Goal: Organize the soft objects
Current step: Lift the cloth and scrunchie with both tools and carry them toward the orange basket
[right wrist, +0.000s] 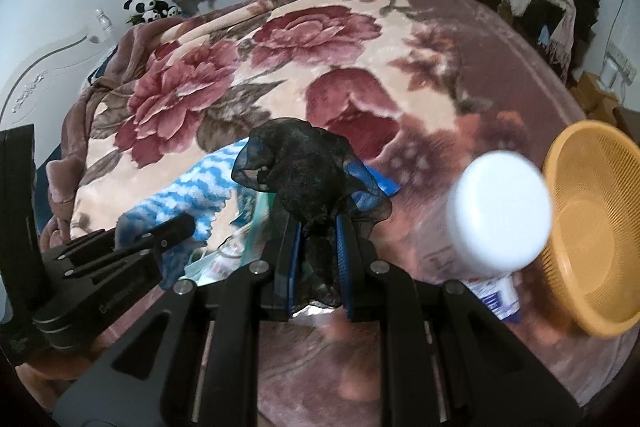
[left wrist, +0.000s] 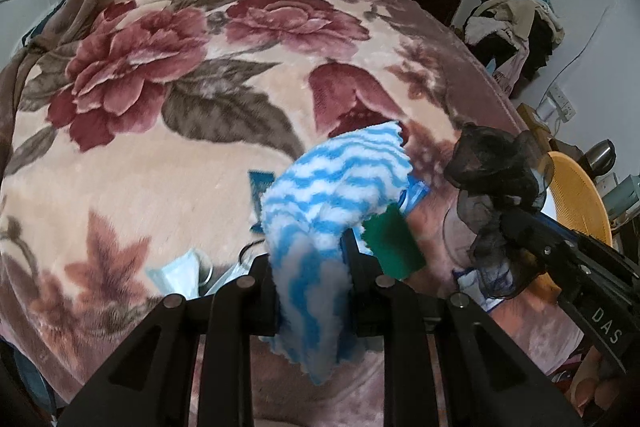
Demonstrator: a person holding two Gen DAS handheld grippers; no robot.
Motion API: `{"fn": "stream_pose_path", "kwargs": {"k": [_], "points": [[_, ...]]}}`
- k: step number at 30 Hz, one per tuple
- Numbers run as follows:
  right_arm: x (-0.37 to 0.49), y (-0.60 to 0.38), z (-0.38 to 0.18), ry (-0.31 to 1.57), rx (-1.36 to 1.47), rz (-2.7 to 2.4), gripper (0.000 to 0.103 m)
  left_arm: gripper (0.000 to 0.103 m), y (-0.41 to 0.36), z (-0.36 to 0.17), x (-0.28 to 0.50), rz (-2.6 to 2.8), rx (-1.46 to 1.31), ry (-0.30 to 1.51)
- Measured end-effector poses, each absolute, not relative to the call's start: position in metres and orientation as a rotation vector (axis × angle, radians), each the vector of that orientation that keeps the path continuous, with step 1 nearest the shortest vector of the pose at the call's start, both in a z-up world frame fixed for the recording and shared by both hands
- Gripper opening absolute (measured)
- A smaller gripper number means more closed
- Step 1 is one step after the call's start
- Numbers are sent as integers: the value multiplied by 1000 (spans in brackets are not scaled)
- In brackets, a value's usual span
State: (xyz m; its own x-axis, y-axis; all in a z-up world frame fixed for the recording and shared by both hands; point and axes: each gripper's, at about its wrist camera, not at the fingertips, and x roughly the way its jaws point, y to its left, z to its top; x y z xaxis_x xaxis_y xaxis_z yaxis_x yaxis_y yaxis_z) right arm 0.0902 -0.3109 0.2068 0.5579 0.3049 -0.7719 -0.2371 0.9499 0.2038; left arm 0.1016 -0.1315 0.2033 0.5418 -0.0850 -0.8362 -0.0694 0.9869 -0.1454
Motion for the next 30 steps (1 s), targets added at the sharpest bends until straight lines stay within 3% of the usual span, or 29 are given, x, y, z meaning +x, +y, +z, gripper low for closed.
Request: {"fn": "stream_pose_path", "kwargs": {"k": [11,30], "points": [[105,-379,229,876,107,218,17,23,-199,220,133,-98,-118,972],[92,-514,221,873,214,-49,18,23,-361,240,147,-360,-28,965]]}}
